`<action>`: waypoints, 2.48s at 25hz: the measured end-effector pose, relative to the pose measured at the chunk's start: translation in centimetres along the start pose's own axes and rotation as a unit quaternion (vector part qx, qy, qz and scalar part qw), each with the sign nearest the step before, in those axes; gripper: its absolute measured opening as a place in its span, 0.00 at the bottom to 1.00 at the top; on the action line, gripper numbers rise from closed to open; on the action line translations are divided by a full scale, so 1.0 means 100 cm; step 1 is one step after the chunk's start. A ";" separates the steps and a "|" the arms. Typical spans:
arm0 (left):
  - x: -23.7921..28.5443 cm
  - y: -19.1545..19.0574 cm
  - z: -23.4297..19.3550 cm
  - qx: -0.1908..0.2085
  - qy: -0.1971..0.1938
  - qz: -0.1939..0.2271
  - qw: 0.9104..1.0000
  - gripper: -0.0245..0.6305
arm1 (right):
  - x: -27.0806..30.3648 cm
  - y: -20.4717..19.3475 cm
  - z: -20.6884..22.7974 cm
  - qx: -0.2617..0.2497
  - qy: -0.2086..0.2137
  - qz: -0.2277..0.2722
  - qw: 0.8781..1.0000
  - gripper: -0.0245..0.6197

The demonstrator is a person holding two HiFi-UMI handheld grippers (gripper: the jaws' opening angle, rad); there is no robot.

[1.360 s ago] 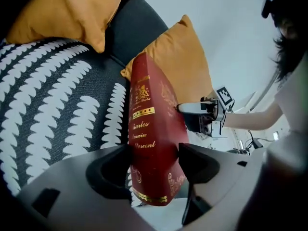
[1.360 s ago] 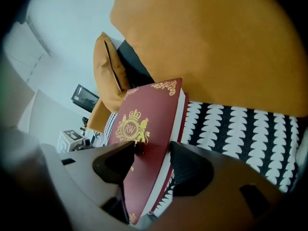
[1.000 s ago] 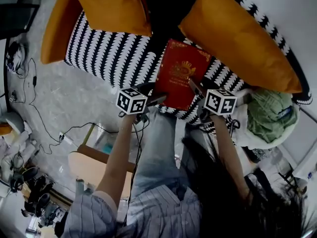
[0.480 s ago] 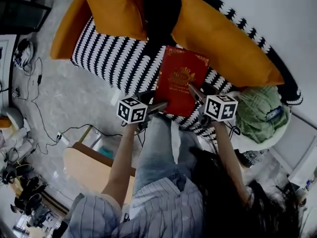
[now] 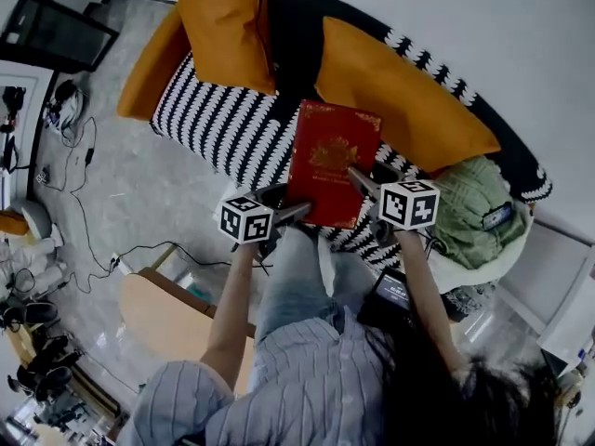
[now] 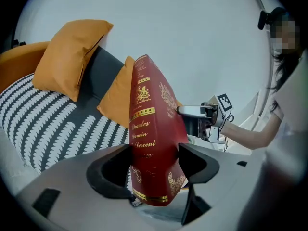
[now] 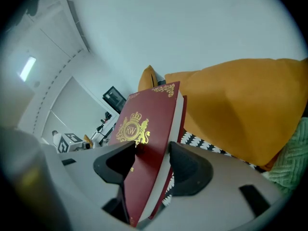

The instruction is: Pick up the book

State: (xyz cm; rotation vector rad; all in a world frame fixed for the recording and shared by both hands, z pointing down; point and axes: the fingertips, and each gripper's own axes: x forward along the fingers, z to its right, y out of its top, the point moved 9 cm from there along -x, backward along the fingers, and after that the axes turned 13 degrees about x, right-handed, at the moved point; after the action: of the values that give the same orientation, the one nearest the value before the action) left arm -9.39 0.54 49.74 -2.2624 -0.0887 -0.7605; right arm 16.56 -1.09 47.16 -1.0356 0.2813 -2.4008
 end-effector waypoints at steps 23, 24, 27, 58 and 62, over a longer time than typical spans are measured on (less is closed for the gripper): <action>-0.056 -0.017 0.131 -0.016 0.081 0.099 0.992 0.53 | -0.095 -0.015 -0.059 -0.083 0.063 -0.003 0.995 0.40; -0.057 -0.021 0.134 -0.020 0.083 0.101 0.991 0.53 | -0.095 -0.018 -0.060 -0.085 0.064 -0.006 0.994 0.40; -0.063 -0.029 0.141 -0.027 0.090 0.110 0.989 0.53 | -0.097 -0.025 -0.064 -0.086 0.072 -0.008 0.994 0.40; -0.206 -0.128 0.159 -0.008 0.067 0.146 0.987 0.53 | -0.103 -0.161 -0.181 -0.080 0.064 0.035 0.994 0.40; -0.227 -0.149 0.164 0.006 0.056 0.143 0.988 0.53 | -0.111 -0.193 -0.197 -0.078 0.057 0.052 0.994 0.40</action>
State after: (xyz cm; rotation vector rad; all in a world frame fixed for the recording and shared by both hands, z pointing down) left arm -24.05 25.88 37.55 -2.1535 0.2784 -0.7267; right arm 1.62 20.97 34.00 -0.9271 0.5564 -2.3767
